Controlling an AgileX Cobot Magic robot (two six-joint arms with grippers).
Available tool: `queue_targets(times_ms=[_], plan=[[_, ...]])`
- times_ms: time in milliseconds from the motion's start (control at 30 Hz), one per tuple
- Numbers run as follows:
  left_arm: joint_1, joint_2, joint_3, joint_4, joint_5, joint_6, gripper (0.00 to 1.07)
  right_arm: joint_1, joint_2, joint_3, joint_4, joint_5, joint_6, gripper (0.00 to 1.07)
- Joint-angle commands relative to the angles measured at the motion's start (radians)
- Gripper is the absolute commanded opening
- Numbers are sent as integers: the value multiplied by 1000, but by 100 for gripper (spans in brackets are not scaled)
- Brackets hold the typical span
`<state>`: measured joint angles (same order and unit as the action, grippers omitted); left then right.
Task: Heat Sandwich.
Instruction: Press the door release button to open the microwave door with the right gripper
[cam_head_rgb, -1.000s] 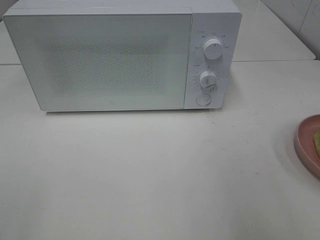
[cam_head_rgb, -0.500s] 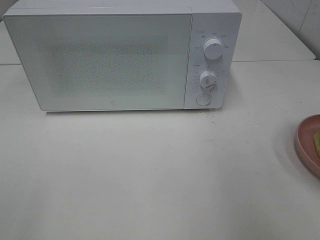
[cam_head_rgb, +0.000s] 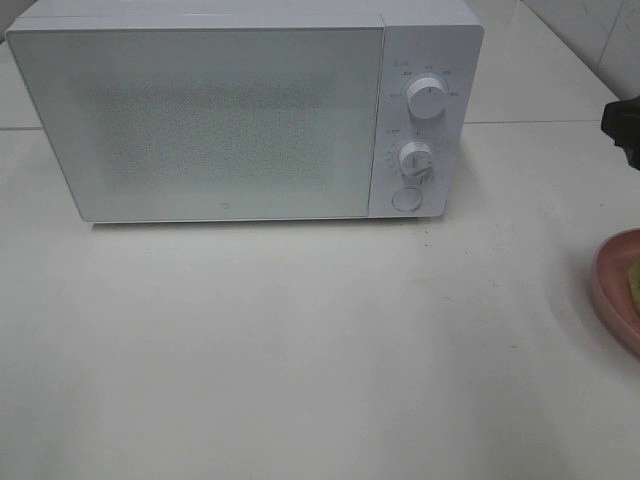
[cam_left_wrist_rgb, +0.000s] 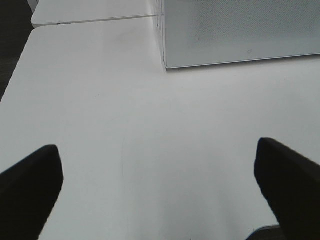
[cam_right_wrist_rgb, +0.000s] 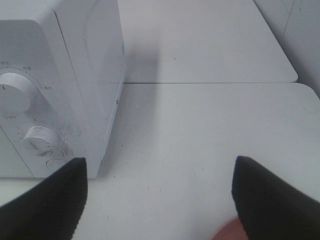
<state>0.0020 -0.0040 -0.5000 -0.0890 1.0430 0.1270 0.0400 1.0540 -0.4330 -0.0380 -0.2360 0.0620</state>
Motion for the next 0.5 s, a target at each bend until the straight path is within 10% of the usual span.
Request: queue_targets(times_ms=[33, 500], plan=[[4, -27, 3, 0, -13, -7, 101, -2, 33, 51, -2, -155, -6, 76], [4, -27, 3, 0, -13, -7, 101, 256, 197, 204, 368, -541, -254, 76]])
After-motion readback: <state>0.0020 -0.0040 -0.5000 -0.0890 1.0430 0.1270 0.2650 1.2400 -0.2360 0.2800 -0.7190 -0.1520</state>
